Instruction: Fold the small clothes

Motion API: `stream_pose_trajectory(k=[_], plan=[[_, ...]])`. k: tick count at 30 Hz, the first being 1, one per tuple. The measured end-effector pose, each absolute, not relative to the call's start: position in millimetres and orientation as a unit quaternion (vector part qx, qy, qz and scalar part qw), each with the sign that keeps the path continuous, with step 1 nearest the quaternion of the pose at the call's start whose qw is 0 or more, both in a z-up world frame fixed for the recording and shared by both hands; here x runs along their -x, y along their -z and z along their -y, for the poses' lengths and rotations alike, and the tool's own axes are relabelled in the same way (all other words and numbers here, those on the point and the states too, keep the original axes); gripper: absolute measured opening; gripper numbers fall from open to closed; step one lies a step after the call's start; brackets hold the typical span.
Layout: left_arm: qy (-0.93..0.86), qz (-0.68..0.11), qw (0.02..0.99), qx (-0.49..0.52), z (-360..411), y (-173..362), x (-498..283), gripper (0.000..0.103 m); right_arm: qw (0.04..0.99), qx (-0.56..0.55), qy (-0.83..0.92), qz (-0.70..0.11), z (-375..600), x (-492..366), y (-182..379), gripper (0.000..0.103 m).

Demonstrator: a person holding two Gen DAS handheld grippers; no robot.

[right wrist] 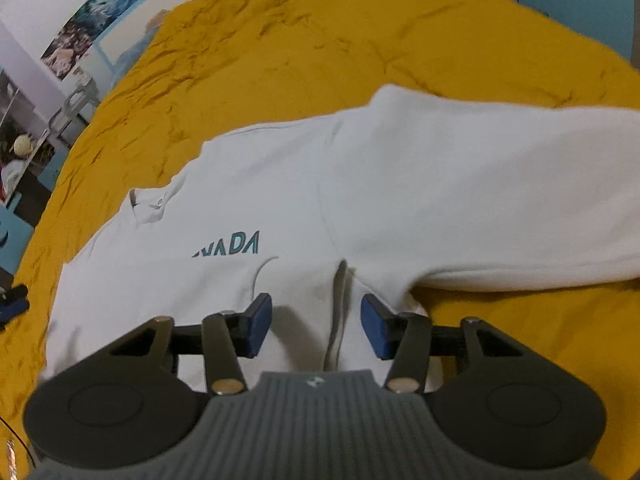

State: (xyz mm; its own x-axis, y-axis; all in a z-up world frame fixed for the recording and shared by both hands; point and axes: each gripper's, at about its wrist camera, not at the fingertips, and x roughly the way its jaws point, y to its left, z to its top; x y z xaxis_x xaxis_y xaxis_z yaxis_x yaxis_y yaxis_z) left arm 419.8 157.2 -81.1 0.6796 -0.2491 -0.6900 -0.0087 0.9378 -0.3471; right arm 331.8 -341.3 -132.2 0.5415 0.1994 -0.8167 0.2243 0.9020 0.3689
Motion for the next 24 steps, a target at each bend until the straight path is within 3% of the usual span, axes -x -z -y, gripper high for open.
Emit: stream_pose_trajectory(k=[6, 7, 8, 9, 11, 19, 24], plan=[[0.044, -0.413, 0.887, 0.202, -173.7, 124.0, -460.5, 0.062, 0.850, -0.227, 0.008, -0.476, 340.9, -344.2, 141.2, 0.020], [0.045, -0.411, 0.887, 0.204, -171.2, 129.7, -466.4, 0.057, 0.850, -0.227, 0.008, -0.476, 341.4, -344.6, 141.5, 0.015], [0.045, -0.410, 0.887, 0.208, -171.4, 133.1, -471.3, 0.043, 0.851, -0.226, 0.006, -0.474, 341.6, -344.6, 141.5, 0.010], [0.046, -0.409, 0.886, 0.213, -169.6, 135.3, -470.2, 0.022, 0.852, -0.223, 0.002, -0.474, 341.0, -344.9, 141.0, 0.008], [0.039, -0.403, 0.887, 0.221, -171.5, 137.9, -471.6, 0.006, 0.856, -0.213, -0.005, -0.471, 338.4, -344.1, 136.9, 0.003], [0.041, -0.337, 0.914, 0.224, -196.2, 109.6, -444.8, 0.004, 0.898, -0.147, -0.041, -0.412, 320.2, -358.0, 95.7, 0.000], [0.031, -0.339, 0.914, 0.221, -196.7, 113.9, -451.7, 0.004, 0.902, -0.137, -0.028, -0.409, 319.0, -397.4, 106.5, 0.000]])
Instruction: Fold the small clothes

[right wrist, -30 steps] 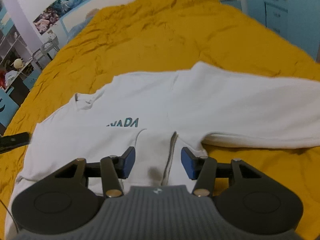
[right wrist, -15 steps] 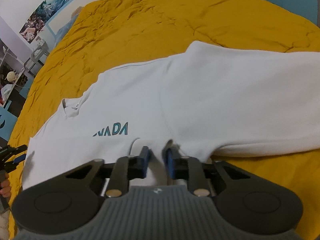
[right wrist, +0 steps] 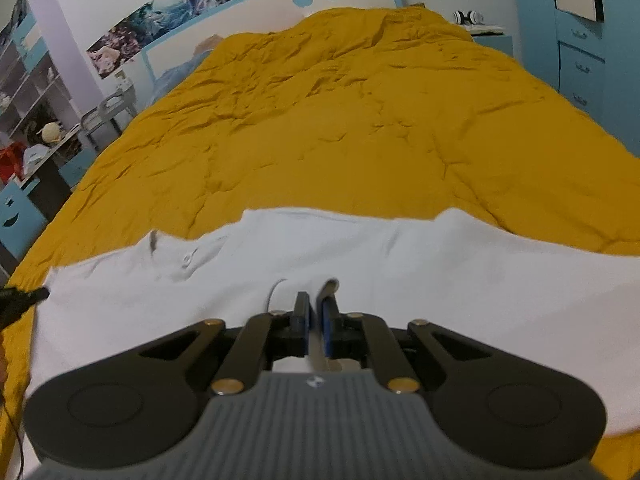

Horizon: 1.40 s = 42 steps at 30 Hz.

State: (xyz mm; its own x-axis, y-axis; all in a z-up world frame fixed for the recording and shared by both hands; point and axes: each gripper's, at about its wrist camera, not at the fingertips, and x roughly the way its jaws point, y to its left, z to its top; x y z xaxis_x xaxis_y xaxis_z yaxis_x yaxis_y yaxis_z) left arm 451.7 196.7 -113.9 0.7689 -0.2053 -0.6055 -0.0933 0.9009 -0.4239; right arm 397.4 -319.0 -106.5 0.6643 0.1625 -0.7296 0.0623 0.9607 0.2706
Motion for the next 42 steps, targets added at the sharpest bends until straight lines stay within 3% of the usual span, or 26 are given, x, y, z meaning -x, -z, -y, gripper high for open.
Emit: stream_pose_trajectory(k=[7, 9, 11, 18, 25, 26, 28, 29, 35, 42], plan=[[-0.001, -0.384, 0.904, 0.190, -189.7, 141.3, -468.6, 0.004, 0.875, -0.107, -0.004, -0.472, 316.4, -432.4, 154.4, 0.003], [0.004, -0.385, 0.903, 0.193, -195.4, 137.7, -463.3, 0.006, 0.879, -0.106, 0.000, -0.465, 317.7, -426.2, 148.1, 0.008], [-0.008, -0.380, 0.906, 0.185, -200.7, 127.8, -456.4, 0.009, 0.882, -0.097, 0.004, -0.462, 317.3, -418.8, 139.4, 0.019], [0.058, -0.406, 0.895, 0.178, -198.8, 97.5, -413.9, 0.056, 0.872, -0.136, -0.017, -0.469, 319.8, -375.8, 121.5, 0.025], [0.087, -0.463, 0.859, 0.199, -188.9, 124.6, -376.0, 0.061, 0.856, -0.207, -0.017, -0.474, 331.9, -356.3, 136.9, 0.028], [0.086, -0.467, 0.856, 0.207, -187.8, 127.4, -372.9, 0.059, 0.856, -0.208, -0.015, -0.473, 331.6, -356.5, 138.5, 0.024], [0.087, -0.464, 0.853, 0.223, -190.2, 132.5, -369.1, 0.030, 0.857, -0.209, -0.012, -0.470, 331.7, -358.5, 141.4, 0.008], [0.085, -0.465, 0.853, 0.221, -191.3, 132.8, -369.8, 0.008, 0.858, -0.208, -0.009, -0.470, 332.2, -358.7, 141.4, 0.002], [0.082, -0.457, 0.863, 0.199, -194.7, 117.1, -372.2, 0.004, 0.873, -0.174, -0.010, -0.456, 330.0, -345.9, 114.1, 0.000], [-0.004, -0.503, 0.858, 0.104, -190.3, 135.8, -374.8, 0.000, 0.851, -0.172, 0.014, -0.497, 330.7, -344.4, 143.7, 0.000]])
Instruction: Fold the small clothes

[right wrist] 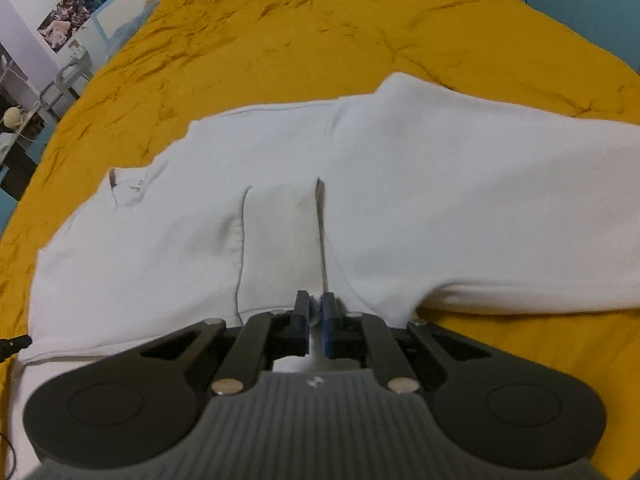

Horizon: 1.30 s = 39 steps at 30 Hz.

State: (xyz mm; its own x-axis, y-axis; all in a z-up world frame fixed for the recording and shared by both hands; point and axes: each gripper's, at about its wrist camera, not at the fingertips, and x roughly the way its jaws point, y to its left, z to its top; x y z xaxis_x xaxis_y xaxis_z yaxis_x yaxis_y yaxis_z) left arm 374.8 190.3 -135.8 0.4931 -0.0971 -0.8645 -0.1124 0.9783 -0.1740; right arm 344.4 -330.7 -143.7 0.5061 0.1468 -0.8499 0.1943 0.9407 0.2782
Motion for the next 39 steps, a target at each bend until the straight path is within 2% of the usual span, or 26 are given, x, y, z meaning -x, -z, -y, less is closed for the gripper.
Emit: stream_pose_trajectory(k=[3, 5, 13, 16, 21, 24, 28, 33, 39], plan=[[0.003, -0.494, 0.858, 0.141, -206.7, 129.0, -363.9, 0.000, 0.854, -0.148, 0.011, -0.498, 327.1, -343.0, 134.2, 0.002], [0.001, -0.479, 0.866, 0.140, -210.6, 114.6, -353.5, 0.000, 0.864, -0.132, 0.008, -0.487, 328.3, -335.4, 118.7, 0.013], [0.052, -0.430, 0.896, 0.101, -172.5, 42.0, -324.9, 0.004, 0.888, -0.131, 0.006, -0.442, 364.7, -280.0, 47.9, 0.031], [0.078, -0.410, 0.904, 0.089, -142.8, 19.3, -318.8, 0.014, 0.896, -0.135, 0.023, -0.422, 387.5, -251.1, 24.3, 0.040], [0.129, -0.390, 0.907, 0.097, -94.7, -0.4, -310.1, 0.030, 0.906, -0.172, 0.074, -0.380, 450.2, -193.6, -3.4, 0.041], [0.148, -0.383, 0.907, 0.092, -63.8, -3.7, -308.6, 0.034, 0.906, -0.204, 0.118, -0.351, 499.6, -157.5, -15.5, 0.041], [0.154, -0.387, 0.904, 0.095, -32.9, 5.2, -317.5, 0.036, 0.887, -0.274, 0.186, -0.322, 574.6, -113.3, -18.4, 0.044], [0.138, -0.403, 0.900, 0.091, -0.1, 21.7, -327.7, 0.036, 0.848, -0.377, 0.225, -0.297, 658.0, -71.8, 7.8, 0.045], [0.129, -0.435, 0.888, 0.071, 33.1, 42.9, -338.4, 0.037, 0.813, -0.435, 0.252, -0.294, 716.0, -74.9, 51.9, 0.045]])
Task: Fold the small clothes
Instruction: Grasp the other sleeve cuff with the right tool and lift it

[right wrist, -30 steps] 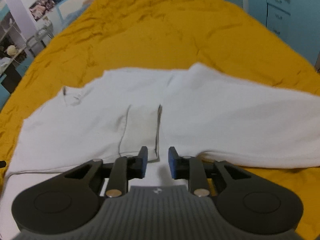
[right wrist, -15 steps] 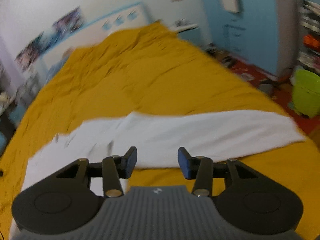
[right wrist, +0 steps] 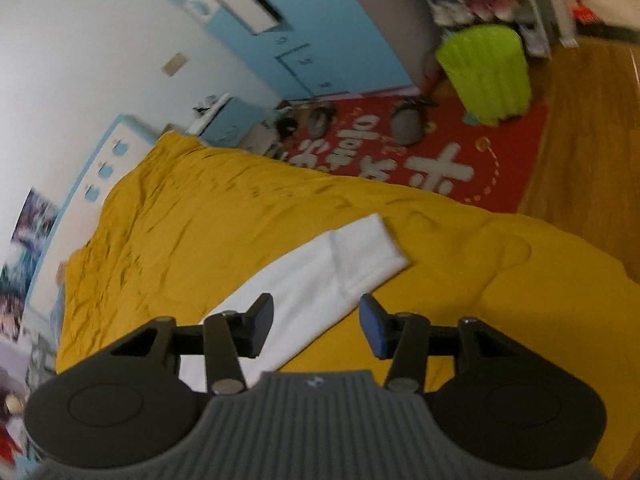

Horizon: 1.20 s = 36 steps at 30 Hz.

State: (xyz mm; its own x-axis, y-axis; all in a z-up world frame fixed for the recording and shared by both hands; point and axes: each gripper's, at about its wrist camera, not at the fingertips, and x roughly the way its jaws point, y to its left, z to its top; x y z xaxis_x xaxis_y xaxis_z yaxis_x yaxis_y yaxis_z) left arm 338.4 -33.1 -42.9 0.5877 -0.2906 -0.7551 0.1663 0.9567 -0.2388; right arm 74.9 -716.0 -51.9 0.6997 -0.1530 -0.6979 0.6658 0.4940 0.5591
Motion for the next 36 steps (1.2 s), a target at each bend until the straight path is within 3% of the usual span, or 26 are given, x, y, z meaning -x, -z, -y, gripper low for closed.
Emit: stream_pose_trajectory(k=[6, 12, 15, 17, 26, 36], plan=[[0.118, -0.458, 0.879, 0.058, 54.8, 59.1, -353.4, 0.037, 0.774, -0.487, 0.272, -0.300, 749.7, -96.8, 97.7, 0.044], [0.102, -0.473, 0.873, 0.057, 56.2, 71.9, -364.2, 0.038, 0.751, -0.523, 0.275, -0.296, 766.9, -112.6, 128.0, 0.032], [0.095, -0.476, 0.872, 0.058, 53.2, 74.0, -365.8, 0.038, 0.751, -0.518, 0.280, -0.299, 767.7, -119.2, 128.2, 0.012], [0.090, -0.475, 0.873, 0.061, 49.3, 73.3, -365.2, 0.038, 0.764, -0.502, 0.279, -0.295, 765.5, -123.8, 119.2, 0.004], [0.082, -0.460, 0.880, 0.088, 21.5, 62.0, -361.0, 0.038, 0.854, -0.388, 0.219, -0.269, 707.8, -174.2, 5.2, 0.002], [0.084, -0.427, 0.892, 0.120, -28.2, 35.3, -350.8, 0.037, 0.920, -0.296, 0.062, -0.248, 533.7, -288.2, -124.8, 0.002]])
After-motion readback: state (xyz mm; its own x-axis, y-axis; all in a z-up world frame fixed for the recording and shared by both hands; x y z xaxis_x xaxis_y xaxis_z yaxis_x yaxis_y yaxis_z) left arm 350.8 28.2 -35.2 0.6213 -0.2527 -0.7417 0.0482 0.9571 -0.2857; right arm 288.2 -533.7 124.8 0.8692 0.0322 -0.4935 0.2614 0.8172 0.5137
